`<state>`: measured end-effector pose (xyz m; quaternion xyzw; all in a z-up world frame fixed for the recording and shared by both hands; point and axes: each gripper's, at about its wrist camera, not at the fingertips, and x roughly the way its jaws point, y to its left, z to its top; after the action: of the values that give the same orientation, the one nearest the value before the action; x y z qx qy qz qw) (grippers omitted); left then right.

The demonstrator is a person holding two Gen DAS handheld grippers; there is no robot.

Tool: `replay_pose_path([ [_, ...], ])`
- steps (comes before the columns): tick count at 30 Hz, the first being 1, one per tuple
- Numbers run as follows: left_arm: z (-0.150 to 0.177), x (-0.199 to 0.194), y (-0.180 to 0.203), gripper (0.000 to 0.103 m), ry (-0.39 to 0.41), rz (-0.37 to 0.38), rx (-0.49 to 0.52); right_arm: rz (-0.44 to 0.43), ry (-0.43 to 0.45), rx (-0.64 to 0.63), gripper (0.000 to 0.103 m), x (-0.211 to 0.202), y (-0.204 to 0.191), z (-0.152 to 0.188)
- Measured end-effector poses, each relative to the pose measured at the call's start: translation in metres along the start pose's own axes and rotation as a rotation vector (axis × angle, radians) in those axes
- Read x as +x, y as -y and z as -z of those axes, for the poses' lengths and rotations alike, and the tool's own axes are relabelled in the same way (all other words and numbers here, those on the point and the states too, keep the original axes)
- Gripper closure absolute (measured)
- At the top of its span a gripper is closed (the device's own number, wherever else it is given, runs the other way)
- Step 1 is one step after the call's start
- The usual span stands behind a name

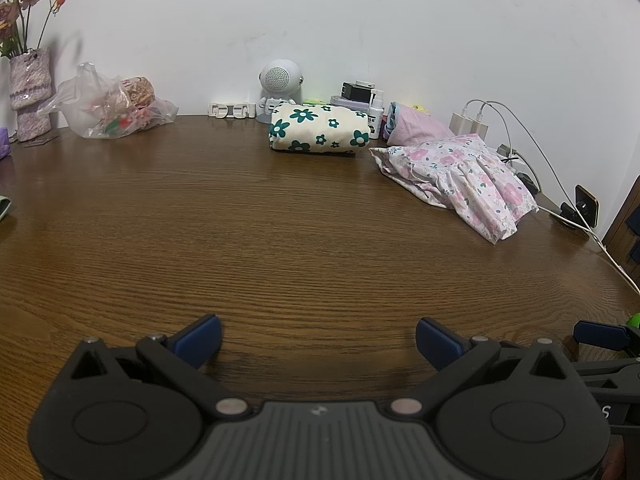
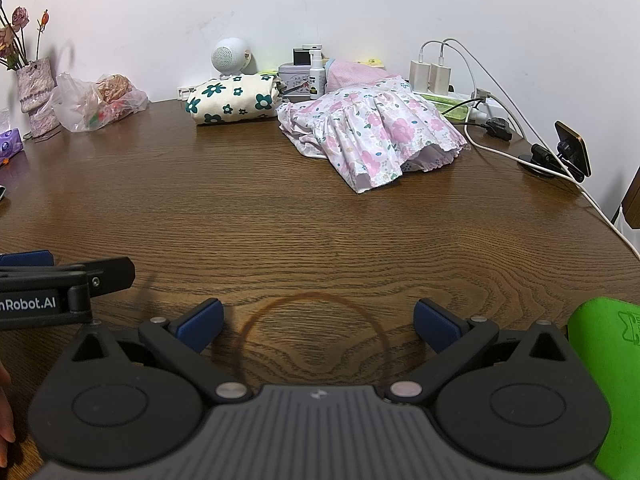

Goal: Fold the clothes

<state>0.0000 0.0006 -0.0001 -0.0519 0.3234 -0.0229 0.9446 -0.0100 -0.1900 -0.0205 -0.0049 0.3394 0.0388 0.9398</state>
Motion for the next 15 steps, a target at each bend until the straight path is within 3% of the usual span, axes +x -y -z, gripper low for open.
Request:
replay_pose_path([
  [15, 0.0003, 0.0002, 0.0019, 0.000, 0.000, -0.005, 0.002, -0.002, 0.001, -0.002, 0.000, -0.0001, 0.0000, -0.0002],
])
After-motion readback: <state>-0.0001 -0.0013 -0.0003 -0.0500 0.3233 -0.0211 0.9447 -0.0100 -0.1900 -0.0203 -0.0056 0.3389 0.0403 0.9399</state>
